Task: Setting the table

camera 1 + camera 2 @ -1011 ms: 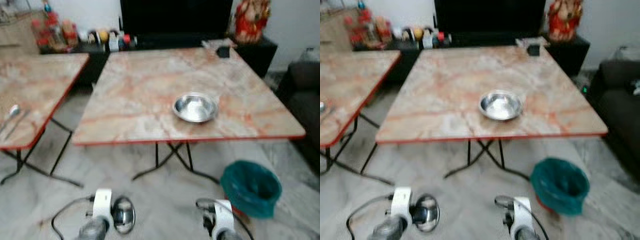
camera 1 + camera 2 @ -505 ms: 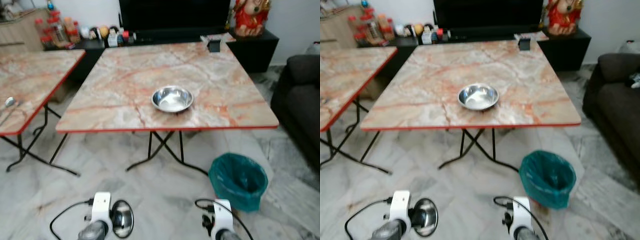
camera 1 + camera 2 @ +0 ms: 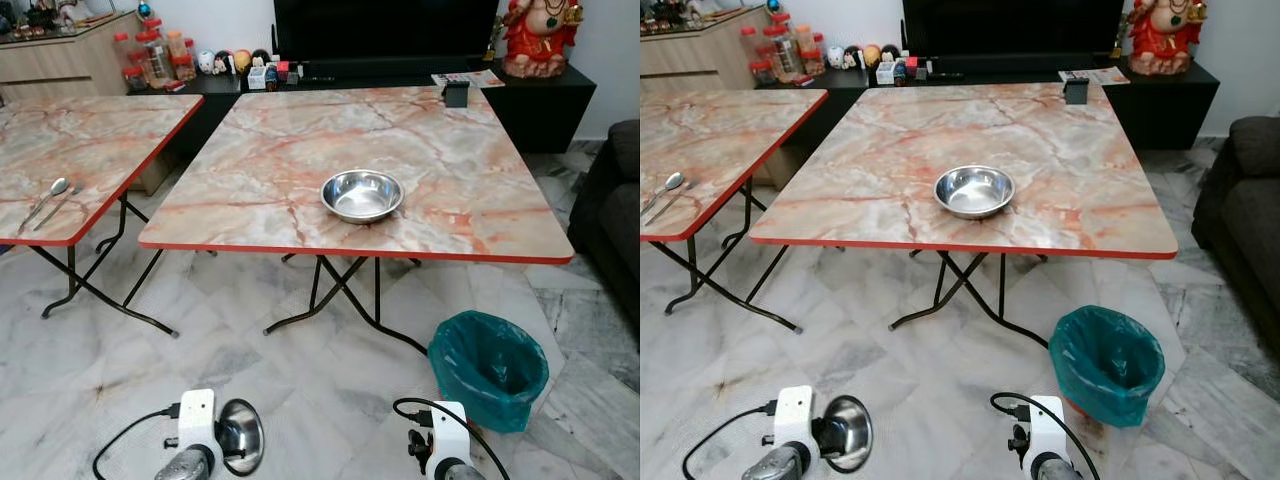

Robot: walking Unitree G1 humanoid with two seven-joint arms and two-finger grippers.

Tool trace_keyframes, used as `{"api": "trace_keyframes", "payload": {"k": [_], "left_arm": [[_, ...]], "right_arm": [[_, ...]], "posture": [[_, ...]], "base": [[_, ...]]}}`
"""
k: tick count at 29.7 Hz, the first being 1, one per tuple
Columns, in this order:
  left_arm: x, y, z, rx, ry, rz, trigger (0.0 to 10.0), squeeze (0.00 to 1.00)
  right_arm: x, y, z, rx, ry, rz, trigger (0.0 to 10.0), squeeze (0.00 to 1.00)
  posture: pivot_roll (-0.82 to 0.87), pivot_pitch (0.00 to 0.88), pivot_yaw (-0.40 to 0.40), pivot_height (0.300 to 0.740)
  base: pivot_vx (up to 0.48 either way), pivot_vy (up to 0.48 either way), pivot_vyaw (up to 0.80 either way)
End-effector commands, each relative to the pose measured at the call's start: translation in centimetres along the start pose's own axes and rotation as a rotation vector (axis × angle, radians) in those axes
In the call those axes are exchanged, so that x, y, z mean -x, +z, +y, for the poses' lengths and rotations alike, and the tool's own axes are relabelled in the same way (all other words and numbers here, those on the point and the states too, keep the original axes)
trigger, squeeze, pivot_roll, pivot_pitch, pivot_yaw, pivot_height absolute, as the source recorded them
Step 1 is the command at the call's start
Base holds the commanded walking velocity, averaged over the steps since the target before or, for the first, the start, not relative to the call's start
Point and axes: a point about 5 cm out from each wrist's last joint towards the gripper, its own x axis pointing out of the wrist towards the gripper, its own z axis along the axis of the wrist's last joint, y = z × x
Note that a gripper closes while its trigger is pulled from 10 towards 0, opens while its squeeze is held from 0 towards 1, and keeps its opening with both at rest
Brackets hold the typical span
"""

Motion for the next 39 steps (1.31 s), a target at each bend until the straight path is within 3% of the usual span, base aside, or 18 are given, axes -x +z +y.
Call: {"api": "trace_keyframes", "payload": {"k": [1,6,9,11,14,17,19,22,24,26,27,28,30,31,33,34,39], "left_arm": [[0.0,1.5,0.8,0.025,0.054,-0.116,10.0,0.00],[0.7,3.3,2.1,0.050,0.161,-0.305,10.0,0.00],[1.5,6.5,2.6,0.048,0.198,-0.516,10.0,0.00],[1.6,6.9,2.6,0.042,0.199,-0.538,10.0,0.00],[2.5,9.7,2.3,0.030,0.206,-0.684,10.0,0.00],[3.0,11.0,2.4,0.013,0.237,-0.745,10.0,0.00],[3.9,13.4,2.7,0.016,0.283,-0.843,10.0,0.00],[4.7,15.4,2.6,0.031,0.277,-0.911,10.0,0.00],[4.8,17.1,1.2,0.009,0.161,-0.944,10.0,0.00],[4.9,18.4,-1.1,-0.106,0.003,-0.965,10.0,0.00],[4.9,18.4,-1.1,-0.106,0.003,-0.965,10.0,0.00],[4.9,18.8,-3.0,-0.173,-0.114,-0.954,10.0,0.00],[4.7,19.1,-4.8,-0.097,-0.209,-0.922,10.0,0.00],[4.6,19.4,-5.8,-0.008,-0.261,-0.897,10.0,0.00],[4.5,19.5,-6.5,0.078,-0.297,-0.867,10.0,0.00],[4.3,19.8,-7.7,0.170,-0.356,-0.833,10.0,0.00],[4.4,20.7,-10.3,0.293,-0.467,-0.805,10.0,0.00]], "right_arm": [[-0.1,0.5,0.2,-0.011,-0.001,-0.016,10.0,0.00],[-0.1,0.2,0.2,-0.002,0.002,-0.006,10.0,0.00],[0.0,0.0,0.4,0.007,0.015,-0.001,10.0,0.00],[-0.1,0.0,0.5,0.008,0.016,0.000,10.0,0.00],[-0.1,0.2,0.7,0.013,0.024,-0.003,10.0,0.00],[-0.2,0.3,0.8,0.011,0.025,-0.007,10.0,0.00],[-0.2,0.5,0.8,0.008,0.024,-0.011,10.0,0.00],[-0.2,0.5,0.8,0.004,0.023,-0.012,10.0,0.00],[-0.2,0.5,0.8,0.002,0.021,-0.011,10.0,0.00],[-0.2,0.4,0.8,0.001,0.021,-0.010,10.0,0.00],[-0.2,0.4,0.8,0.001,0.021,-0.010,10.0,0.00],[-0.2,0.5,0.8,-0.004,0.019,-0.012,10.0,0.00],[-0.2,0.5,0.8,-0.014,0.016,-0.019,10.0,0.00],[-0.2,0.6,0.8,-0.020,0.014,-0.023,10.0,0.00],[-0.2,0.6,0.8,-0.020,0.014,-0.024,10.0,0.00],[-0.2,0.6,0.9,-0.020,0.014,-0.024,10.0,0.00],[-0.2,0.5,0.8,-0.027,0.010,-0.022,10.0,0.00]], "posture": [[-0.03,0.009,0.066,0.740],[0.00,0.026,0.061,0.740],[0.02,0.032,0.055,0.740],[0.02,0.032,0.053,0.740],[0.02,0.029,0.057,0.740],[0.02,0.028,0.060,0.740],[0.02,0.025,0.063,0.740],[0.02,0.024,0.063,0.740],[0.02,0.021,0.064,0.740],[0.02,0.020,0.066,0.740],[0.02,0.020,0.066,0.740],[0.02,0.017,0.067,0.740],[0.01,0.015,0.073,0.740],[0.01,0.015,0.073,0.740],[0.01,0.015,0.073,0.740],[0.00,0.012,0.079,0.740],[-0.01,0.008,0.083,0.740]], "base": [[0.000,0.000,0.00],[0.000,0.000,0.00],[0.000,0.000,0.00],[0.000,0.000,0.00],[0.000,0.000,0.00],[0.000,0.000,0.00],[0.000,0.000,0.00],[0.000,0.000,0.00],[0.000,0.000,0.00],[0.000,0.000,0.00],[0.000,0.000,0.00],[0.000,0.000,0.00],[0.000,0.000,0.00],[0.000,0.000,0.00],[0.000,0.000,0.00],[0.000,0.000,0.00],[0.106,0.000,0.00]]}}
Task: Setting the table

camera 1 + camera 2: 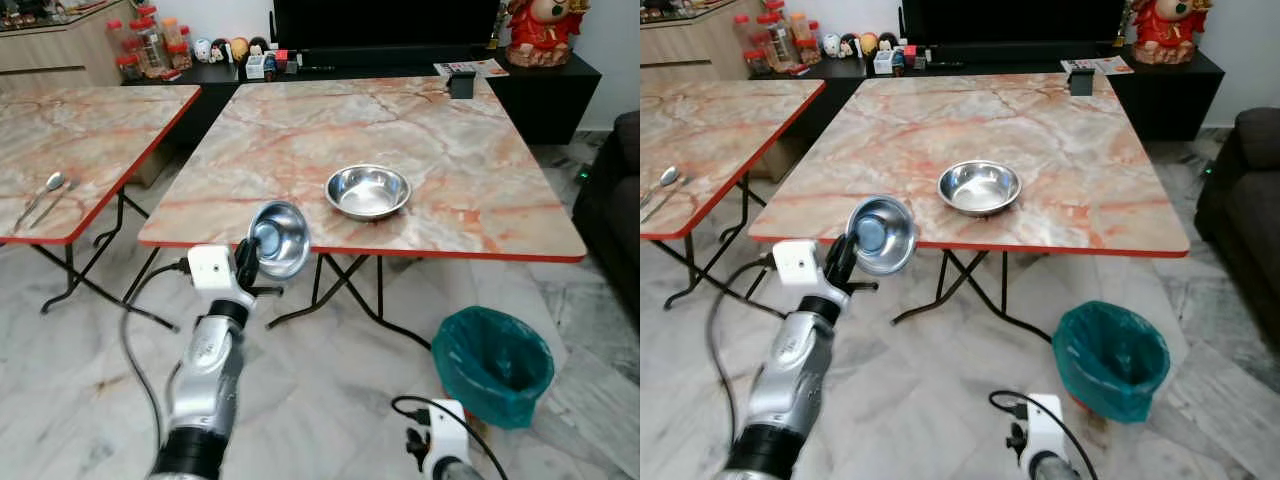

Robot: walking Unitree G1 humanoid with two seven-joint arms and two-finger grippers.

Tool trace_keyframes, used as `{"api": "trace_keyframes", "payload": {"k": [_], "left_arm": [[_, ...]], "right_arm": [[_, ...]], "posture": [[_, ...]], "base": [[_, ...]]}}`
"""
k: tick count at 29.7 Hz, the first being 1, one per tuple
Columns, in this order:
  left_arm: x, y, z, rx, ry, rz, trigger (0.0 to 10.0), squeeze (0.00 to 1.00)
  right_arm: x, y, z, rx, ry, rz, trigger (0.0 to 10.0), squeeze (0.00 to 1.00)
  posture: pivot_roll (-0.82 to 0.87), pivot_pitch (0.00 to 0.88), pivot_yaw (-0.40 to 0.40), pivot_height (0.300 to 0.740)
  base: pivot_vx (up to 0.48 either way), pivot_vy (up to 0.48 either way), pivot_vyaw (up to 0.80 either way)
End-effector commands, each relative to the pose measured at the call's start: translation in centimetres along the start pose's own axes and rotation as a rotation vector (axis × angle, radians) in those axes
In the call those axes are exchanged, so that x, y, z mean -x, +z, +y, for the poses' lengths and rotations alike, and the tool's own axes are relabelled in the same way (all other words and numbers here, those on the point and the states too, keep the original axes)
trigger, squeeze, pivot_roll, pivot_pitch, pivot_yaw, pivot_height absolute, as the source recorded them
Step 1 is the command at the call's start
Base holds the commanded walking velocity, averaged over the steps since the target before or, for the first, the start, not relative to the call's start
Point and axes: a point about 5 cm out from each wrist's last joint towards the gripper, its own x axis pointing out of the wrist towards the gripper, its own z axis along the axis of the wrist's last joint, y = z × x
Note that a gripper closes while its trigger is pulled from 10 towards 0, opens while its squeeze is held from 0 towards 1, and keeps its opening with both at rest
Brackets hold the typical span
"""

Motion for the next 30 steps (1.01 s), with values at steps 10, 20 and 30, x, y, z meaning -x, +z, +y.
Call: {"api": "trace_keyframes", "payload": {"k": [10,20,30], "left_arm": [[-2.0,0.6,-2.0,0.086,-0.073,0.000,10.0,0.00],[-2.2,1.0,-1.6,0.078,-0.083,-0.009,10.0,0.00],[-2.5,1.3,-1.7,0.087,-0.083,-0.021,10.0,0.00]], "right_arm": [[-0.1,0.2,0.4,-0.012,0.008,-0.005,10.0,0.00],[-0.1,0.1,0.4,-0.003,0.010,0.011,10.0,0.00],[-0.2,0.4,0.4,0.003,0.007,-0.007,10.0,0.00]], "posture": [[-0.02,0.005,0.079,0.740],[-0.01,0.005,0.073,0.740],[-0.01,0.002,0.073,0.740]], "base": [[0.200,0.000,-0.21],[0.318,0.000,-0.10],[0.343,0.000,-0.06]]}}
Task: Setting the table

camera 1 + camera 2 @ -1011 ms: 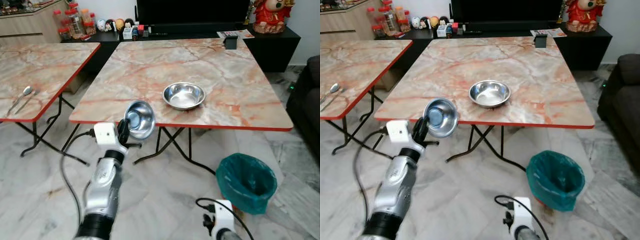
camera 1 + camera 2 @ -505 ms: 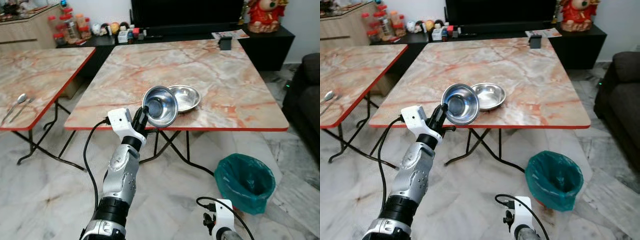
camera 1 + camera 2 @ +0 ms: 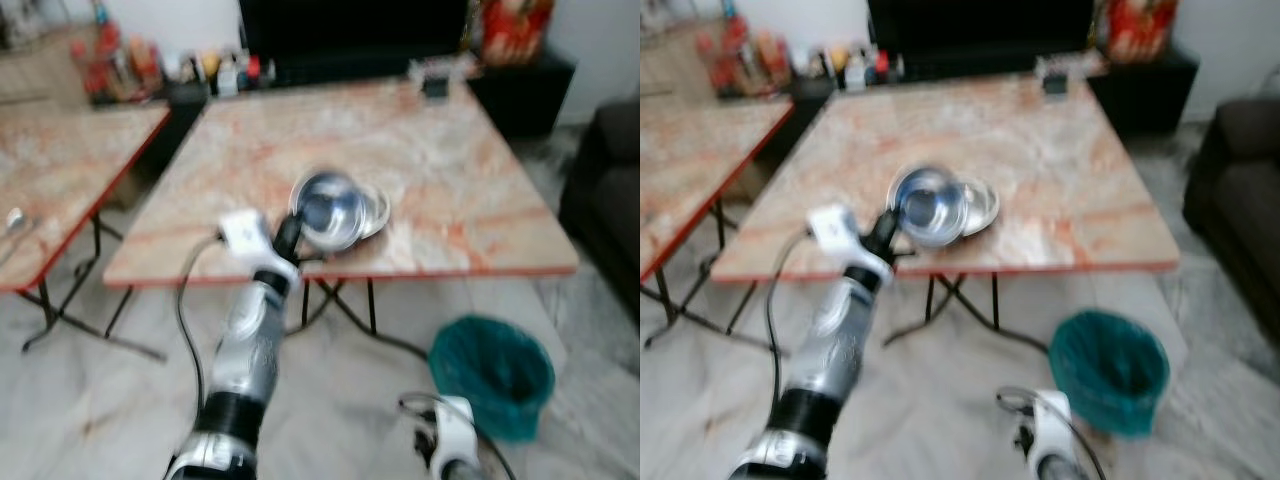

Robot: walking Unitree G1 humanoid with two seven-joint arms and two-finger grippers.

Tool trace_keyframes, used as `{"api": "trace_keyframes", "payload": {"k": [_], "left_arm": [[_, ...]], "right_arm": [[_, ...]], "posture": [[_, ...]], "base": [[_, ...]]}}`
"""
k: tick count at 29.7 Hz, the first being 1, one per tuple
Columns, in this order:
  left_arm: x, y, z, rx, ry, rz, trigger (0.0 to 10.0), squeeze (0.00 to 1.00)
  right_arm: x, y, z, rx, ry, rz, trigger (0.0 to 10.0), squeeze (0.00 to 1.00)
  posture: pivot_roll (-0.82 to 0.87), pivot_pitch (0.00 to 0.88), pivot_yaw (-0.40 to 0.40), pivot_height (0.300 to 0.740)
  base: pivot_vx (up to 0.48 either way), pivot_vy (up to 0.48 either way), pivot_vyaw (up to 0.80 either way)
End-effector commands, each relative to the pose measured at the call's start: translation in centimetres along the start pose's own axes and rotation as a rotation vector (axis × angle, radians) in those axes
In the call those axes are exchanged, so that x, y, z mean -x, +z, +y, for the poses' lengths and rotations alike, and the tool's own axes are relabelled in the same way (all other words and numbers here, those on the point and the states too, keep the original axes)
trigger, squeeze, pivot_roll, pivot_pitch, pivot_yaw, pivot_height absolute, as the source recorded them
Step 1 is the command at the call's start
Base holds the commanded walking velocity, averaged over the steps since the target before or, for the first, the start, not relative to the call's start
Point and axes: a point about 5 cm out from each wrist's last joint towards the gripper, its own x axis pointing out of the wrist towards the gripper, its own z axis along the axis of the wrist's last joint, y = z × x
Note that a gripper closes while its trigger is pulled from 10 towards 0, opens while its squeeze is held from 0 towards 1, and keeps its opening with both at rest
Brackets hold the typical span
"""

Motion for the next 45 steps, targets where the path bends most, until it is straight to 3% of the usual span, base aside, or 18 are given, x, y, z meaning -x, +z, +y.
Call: {"api": "trace_keyframes", "payload": {"k": [1,34,39,44,45], "left_arm": [[-0.1,1.0,1.1,-0.015,0.027,-0.026,10.0,0.00],[-0.1,1.2,1.1,-0.015,-0.002,-0.015,10.0,0.00],[0.4,0.4,0.7,0.014,-0.059,0.048,10.0,0.00],[0.7,-0.4,0.6,-0.015,-0.079,0.087,10.0,0.00],[1.0,-0.9,0.4,0.017,-0.085,0.113,10.0,0.00]], "right_arm": [[-0.2,0.4,1.2,-0.004,0.029,-0.010,10.0,0.00],[-0.2,0.1,1.7,0.016,0.039,0.008,10.0,0.00],[-0.2,0.0,1.8,0.016,0.042,0.012,10.0,0.00],[-0.2,-0.1,1.9,0.016,0.043,0.013,10.0,0.00],[-0.2,-0.1,2.0,0.012,0.043,0.014,10.0,0.00]], "posture": [[-0.01,0.002,0.073,0.740],[-0.02,0.000,0.095,0.740],[-0.02,0.000,0.099,0.740],[-0.01,0.000,0.099,0.740],[-0.02,0.000,0.105,0.740]], "base": [[0.360,0.000,0.00],[0.368,0.000,0.00],[0.000,0.000,0.00],[0.000,0.000,0.00],[0.000,0.000,0.00]]}}
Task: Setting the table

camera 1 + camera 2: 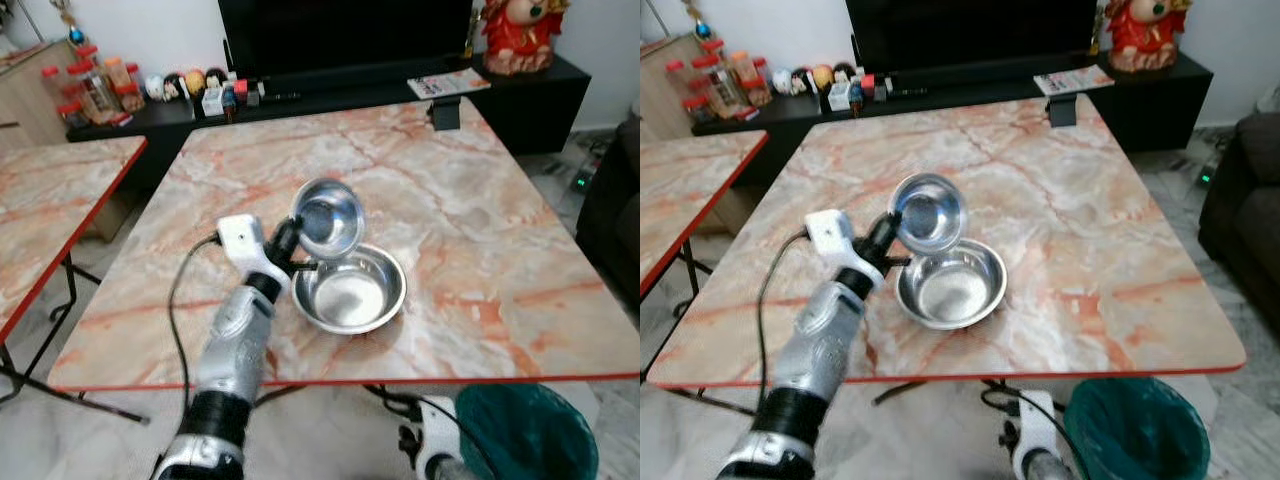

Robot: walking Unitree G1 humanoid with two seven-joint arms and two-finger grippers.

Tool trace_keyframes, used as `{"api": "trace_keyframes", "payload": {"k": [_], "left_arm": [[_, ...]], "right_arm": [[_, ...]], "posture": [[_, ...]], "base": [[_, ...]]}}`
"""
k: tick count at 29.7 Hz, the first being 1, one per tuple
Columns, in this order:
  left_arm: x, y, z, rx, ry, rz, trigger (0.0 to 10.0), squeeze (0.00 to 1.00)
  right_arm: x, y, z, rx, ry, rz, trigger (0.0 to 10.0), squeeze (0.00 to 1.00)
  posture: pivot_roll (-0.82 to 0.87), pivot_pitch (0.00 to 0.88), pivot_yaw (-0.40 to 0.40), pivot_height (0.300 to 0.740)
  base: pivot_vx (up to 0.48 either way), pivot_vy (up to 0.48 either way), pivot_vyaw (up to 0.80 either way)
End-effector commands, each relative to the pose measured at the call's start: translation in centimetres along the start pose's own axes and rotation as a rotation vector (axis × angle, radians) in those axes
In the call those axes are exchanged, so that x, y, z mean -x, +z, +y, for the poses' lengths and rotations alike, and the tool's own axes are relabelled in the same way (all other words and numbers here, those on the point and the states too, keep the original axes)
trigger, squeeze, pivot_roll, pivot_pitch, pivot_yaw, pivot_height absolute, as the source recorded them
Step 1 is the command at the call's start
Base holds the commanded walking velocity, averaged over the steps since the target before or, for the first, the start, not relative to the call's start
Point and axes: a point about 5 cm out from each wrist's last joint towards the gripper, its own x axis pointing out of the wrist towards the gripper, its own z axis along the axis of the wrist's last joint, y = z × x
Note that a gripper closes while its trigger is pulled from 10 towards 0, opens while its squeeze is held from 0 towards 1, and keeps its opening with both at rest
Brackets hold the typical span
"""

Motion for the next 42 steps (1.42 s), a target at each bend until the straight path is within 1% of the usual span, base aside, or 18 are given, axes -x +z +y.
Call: {"api": "trace_keyframes", "payload": {"k": [1,2,3,4,6,8,10,13,14,15,17,20,24,26,32,34,35,42], "left_arm": [[0.8,-0.5,0.4,0.059,0.011,0.041,10.0,0.00],[0.8,-0.5,0.4,0.059,0.011,0.041,10.0,0.00],[0.9,-0.8,0.3,0.078,0.015,0.061,10.0,0.00],[0.9,-1.1,0.2,0.073,0.022,0.084,10.0,0.00],[0.8,-1.3,0.1,0.121,0.035,0.104,10.0,0.00],[0.7,-1.6,0.0,0.188,0.053,0.134,10.0,0.00],[0.5,-1.7,-0.5,0.213,0.037,0.157,10.0,0.00],[0.2,-1.8,-1.2,0.276,0.026,0.189,10.0,0.00],[-0.3,-1.5,-1.8,0.329,0.025,0.187,10.0,0.00],[-0.3,-1.5,-1.8,0.329,0.025,0.187,10.0,0.00],[-1.1,-1.2,-2.3,0.397,0.047,0.198,10.0,0.00],[-1.7,-1.2,-2.6,0.434,0.065,0.211,10.0,0.00],[-2.2,-1.5,-2.5,0.452,0.120,0.247,10.0,0.00],[-2.6,-1.4,-2.7,0.484,0.120,0.245,10.0,0.00],[-3.3,-1.4,-3.6,0.508,0.093,0.252,10.0,0.00],[-3.6,-1.1,-4.1,0.529,0.074,0.241,10.0,0.00],[-4.1,-0.7,-4.5,0.535,0.054,0.238,10.0,0.00],[-4.5,-0.5,-5.2,0.535,0.024,0.246,10.0,0.00]], "right_arm": [[0.0,-0.4,1.1,-0.011,0.022,0.010,10.0,0.00],[0.0,-0.4,1.1,-0.011,0.022,0.010,10.0,0.00],[0.0,-0.5,1.1,-0.013,0.021,0.011,10.0,0.00],[0.0,-0.6,1.0,-0.015,0.019,0.014,10.0,0.00],[0.1,-0.8,1.0,-0.016,0.015,0.017,10.0,0.00],[0.1,-0.9,0.9,-0.018,0.014,0.018,10.0,0.00],[0.2,-1.0,0.9,-0.018,0.012,0.021,10.0,0.00],[0.2,-1.1,0.9,-0.020,0.012,0.023,10.0,0.00],[0.2,-1.1,0.9,-0.021,0.011,0.023,10.0,0.00],[0.2,-1.1,0.9,-0.021,0.011,0.023,10.0,0.00],[0.2,-1.1,0.8,-0.024,0.010,0.023,10.0,0.00],[0.2,-1.1,0.8,-0.026,0.009,0.022,10.0,0.00],[0.2,-1.1,0.8,-0.028,0.008,0.021,10.0,0.00],[0.2,-1.0,0.9,-0.028,0.009,0.020,10.0,0.00],[0.2,-1.1,1.0,-0.032,0.010,0.020,10.0,0.00],[0.2,-1.1,1.0,-0.035,0.009,0.020,10.0,0.00],[0.2,-1.2,1.0,-0.035,0.008,0.021,10.0,0.00],[0.2,-1.2,1.1,-0.038,0.009,0.022,10.0,0.00]], "posture": [[-0.02,0.000,0.106,0.740],[-0.02,0.000,0.106,0.740],[-0.02,0.001,0.107,0.740],[-0.02,0.003,0.107,0.740],[-0.03,0.008,0.110,0.740],[-0.03,0.010,0.111,0.740],[-0.03,0.011,0.112,0.740],[-0.03,0.013,0.111,0.740],[-0.03,0.015,0.112,0.740],[-0.03,0.015,0.112,0.740],[-0.03,0.015,0.112,0.740],[-0.03,0.015,0.112,0.740],[-0.03,0.012,0.113,0.740],[-0.04,0.013,0.115,0.740],[-0.04,0.015,0.120,0.740],[-0.04,0.015,0.122,0.740],[-0.04,0.014,0.123,0.740],[-0.04,0.015,0.127,0.740]], "base": [[0.000,0.000,0.00],[0.000,0.000,0.00],[0.000,0.000,0.00],[0.000,0.000,0.00],[0.000,0.000,0.00],[0.000,0.000,0.00],[0.000,0.000,0.00],[0.000,0.000,0.00],[0.000,0.000,0.00],[0.000,0.000,0.00],[0.000,0.000,0.00],[0.000,0.000,0.00],[0.000,0.000,0.00],[0.000,0.000,0.00],[0.000,0.000,0.00],[0.000,0.000,0.00],[0.000,0.000,0.00],[0.000,0.000,0.00]]}}
